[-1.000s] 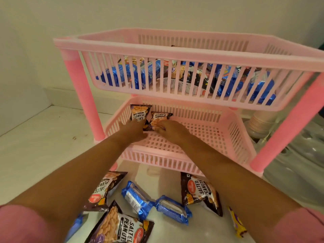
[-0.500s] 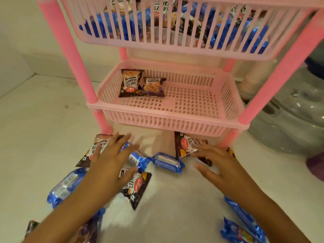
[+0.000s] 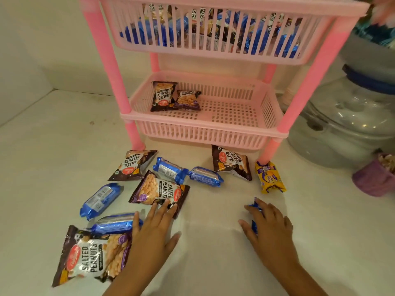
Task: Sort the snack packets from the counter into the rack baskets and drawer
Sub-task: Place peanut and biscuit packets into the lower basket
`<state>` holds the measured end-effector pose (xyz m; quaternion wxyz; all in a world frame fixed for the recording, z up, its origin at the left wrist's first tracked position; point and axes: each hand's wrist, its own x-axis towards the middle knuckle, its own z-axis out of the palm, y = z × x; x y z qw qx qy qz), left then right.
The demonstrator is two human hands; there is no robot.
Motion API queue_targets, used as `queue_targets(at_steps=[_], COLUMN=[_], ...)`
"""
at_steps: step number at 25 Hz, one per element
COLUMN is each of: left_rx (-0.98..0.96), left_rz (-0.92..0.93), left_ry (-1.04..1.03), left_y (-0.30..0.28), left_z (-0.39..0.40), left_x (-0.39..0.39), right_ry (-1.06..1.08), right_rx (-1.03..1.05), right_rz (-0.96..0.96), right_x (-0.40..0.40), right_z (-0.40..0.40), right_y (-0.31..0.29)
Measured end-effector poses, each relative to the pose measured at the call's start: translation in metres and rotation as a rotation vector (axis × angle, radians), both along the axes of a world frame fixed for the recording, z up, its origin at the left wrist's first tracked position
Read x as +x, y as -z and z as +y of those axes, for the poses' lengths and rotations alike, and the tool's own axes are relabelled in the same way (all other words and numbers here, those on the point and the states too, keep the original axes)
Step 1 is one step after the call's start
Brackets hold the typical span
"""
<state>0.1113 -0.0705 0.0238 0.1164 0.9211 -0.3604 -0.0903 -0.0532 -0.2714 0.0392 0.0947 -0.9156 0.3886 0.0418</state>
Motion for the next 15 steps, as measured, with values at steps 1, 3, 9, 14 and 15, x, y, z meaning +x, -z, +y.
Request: queue_targets(at_steps=[1, 3, 9, 14, 15], left_rx=[0.023, 0.044, -0.193, -0.046, -0.021], left_rz=[-0.013, -0.017, -0.066, -0.059, -0.044], left_ry=[0.013, 0.04, -0.025, -0.206, -0.207], left_y=[0.0, -0.002, -0.034, -0.03, -0.025], left_z=[-0.002, -0.006, 0.018, 0.053, 0.054], left_x=[0.001, 0.001, 0.014, 0.041, 0.04], right_ry=[-0.025, -0.099, -0.166, -0.16, -0.165], right_rx=[0.009, 0.04, 0.403, 0.557, 0.574], right_rz=[0.003, -0.031, -0.385, 0.035, 0.05], right_x=[0.01, 0.03, 0.037, 0.009, 0.006], right_z=[0.003, 0.006, -0.028, -0.042, -0.038], right_y=[0.001, 0.002, -0.031, -0.026, -0.025])
